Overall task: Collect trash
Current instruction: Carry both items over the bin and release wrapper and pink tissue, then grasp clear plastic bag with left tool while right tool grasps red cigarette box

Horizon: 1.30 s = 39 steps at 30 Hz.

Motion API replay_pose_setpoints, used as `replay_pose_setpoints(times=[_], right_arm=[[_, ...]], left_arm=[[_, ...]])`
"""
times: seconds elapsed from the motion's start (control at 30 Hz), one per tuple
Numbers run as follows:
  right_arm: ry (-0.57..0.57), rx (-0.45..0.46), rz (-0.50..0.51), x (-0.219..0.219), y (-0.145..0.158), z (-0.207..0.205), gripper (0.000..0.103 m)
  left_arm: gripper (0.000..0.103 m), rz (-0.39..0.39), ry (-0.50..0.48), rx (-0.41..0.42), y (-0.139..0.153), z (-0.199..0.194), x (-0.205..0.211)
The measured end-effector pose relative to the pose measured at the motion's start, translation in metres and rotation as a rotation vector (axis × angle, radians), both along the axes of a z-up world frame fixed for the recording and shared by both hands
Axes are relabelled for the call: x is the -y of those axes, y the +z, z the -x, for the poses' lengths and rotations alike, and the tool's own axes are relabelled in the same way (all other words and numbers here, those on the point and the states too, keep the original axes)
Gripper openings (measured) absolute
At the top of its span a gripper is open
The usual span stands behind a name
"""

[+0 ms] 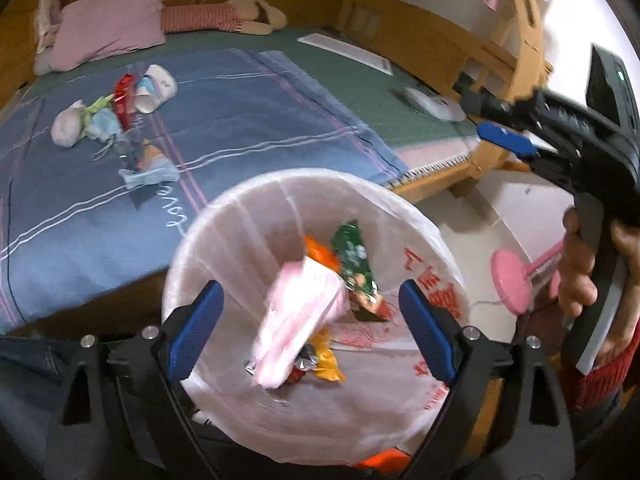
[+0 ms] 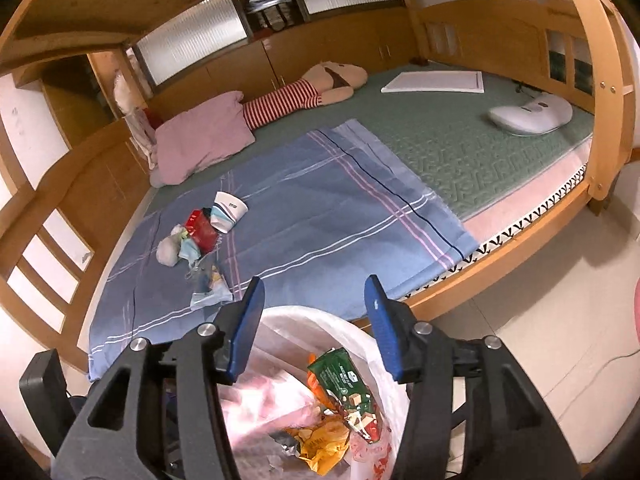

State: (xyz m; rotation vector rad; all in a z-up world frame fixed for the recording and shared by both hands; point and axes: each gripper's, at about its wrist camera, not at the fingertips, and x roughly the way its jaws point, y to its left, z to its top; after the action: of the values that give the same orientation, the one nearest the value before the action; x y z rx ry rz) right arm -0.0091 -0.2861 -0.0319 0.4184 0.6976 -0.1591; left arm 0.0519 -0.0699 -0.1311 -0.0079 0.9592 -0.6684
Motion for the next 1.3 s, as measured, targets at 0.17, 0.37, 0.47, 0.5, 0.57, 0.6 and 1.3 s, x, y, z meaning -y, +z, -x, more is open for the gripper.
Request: replay_pose_setpoints(times=[0.17,0.37,0.47,0.5,0.57,0.6,1.3], right_arm=[[0.024,-0.025,0.023,-0.004,-0.003,-0.018,0.055],[0.047,-0.091,0.071,-0.008,-0.016,-0.041,0.055],[0.05,-0.135,0.101,-0.01,-0.025,-0.056,0.056],[0.049,-0.151,0.103,-0.009,-0.028,-0.062,0.056],[0.053,-0.172,0.1,-0.008,-0.033,-0.073,0.056],[0.059,-0.183,0.105,-0.009,-0.035,-0.081,0.056],[0.446,-0.162,0.016,-0.171,-0.073,-0.338,0.056]], left_arm=[[0.089,0.01,0.247,-0.024,-0.012,-0.067,-0.048],[0.09,-0.08,0.419,-0.093,-0.057,-0.194,-0.067],[0.093,-0.068,0.387,-0.17,-0.08,-0.235,-0.055],[0.093,-0.078,0.373,-0.175,-0.086,-0.243,-0.047],[0.095,-0.113,0.358,-0.167,-0.097,-0.256,-0.033],[0.095,-0.121,0.352,-0.165,-0.101,-0.261,-0.029],[0.03,-0.172,0.808,0.091,-0.054,-0.214,-0.18]])
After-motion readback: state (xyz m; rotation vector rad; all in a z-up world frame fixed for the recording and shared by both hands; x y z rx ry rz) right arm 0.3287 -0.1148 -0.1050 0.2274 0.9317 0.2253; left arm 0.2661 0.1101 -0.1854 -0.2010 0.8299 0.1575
